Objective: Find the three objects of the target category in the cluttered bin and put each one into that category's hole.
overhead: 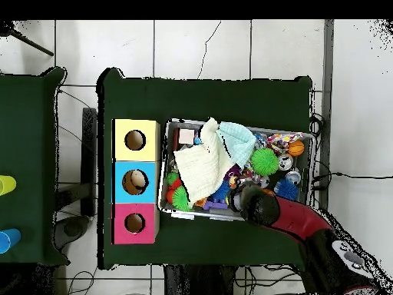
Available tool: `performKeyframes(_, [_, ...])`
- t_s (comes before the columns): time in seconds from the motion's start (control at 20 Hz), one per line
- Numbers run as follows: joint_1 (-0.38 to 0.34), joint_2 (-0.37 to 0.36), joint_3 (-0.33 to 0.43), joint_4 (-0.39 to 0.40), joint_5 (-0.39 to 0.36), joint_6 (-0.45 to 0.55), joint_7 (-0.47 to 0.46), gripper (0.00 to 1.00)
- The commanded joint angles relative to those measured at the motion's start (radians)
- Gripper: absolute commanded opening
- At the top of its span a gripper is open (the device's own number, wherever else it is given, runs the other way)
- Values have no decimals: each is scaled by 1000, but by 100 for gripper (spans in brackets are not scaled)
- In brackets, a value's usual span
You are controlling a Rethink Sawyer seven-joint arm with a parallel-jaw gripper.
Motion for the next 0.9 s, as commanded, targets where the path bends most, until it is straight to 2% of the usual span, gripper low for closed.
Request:
performKeyframes(0.05, [-2,58,144,14,10,153,-88,100])
performKeyframes(0.45, [-12,-30,166,40,46,291,-99,100])
performKeyframes(0.65, [36,-97,105,-5,30,395,-102,100])
performKeyframes(0.9, [20,-109,136,-8,46,407,-84,100])
